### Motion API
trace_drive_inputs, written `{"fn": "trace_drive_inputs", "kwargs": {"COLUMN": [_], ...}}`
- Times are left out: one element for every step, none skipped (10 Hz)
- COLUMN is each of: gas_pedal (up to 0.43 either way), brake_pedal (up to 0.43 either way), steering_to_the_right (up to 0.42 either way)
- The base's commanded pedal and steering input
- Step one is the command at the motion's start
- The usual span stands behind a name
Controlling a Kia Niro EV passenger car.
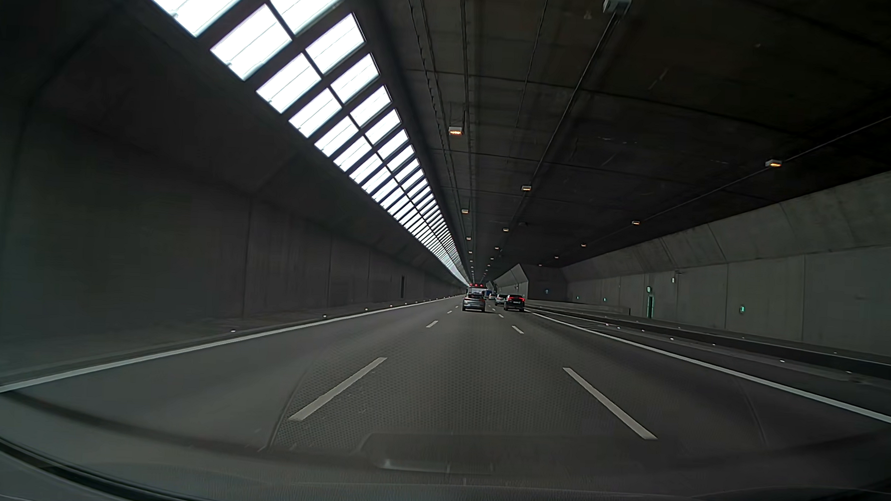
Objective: Follow the waypoints while adhering to traffic rules and regulations
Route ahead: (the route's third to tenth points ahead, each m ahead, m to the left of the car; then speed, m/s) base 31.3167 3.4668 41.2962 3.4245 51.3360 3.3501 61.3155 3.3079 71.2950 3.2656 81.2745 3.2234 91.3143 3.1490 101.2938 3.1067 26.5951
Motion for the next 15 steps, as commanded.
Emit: {"fn": "trace_drive_inputs", "kwargs": {"gas_pedal": [0.059, 0.059, 0.059, 0.059, 0.059, 0.059, 0.059, 0.059, 0.059, 0.059, 0.059, 0.059, 0.059, 0.059, 0.059], "brake_pedal": [0.000, 0.000, 0.000, 0.000, 0.000, 0.000, 0.000, 0.000, 0.000, 0.000, 0.000, 0.000, 0.000, 0.000, 0.000], "steering_to_the_right": [0.001, 0.001, 0.001, 0.001, 0.001, 0.001, 0.001, 0.001, 0.001, 0.001, 0.000, 0.000, 0.000, 0.000, 0.000]}}
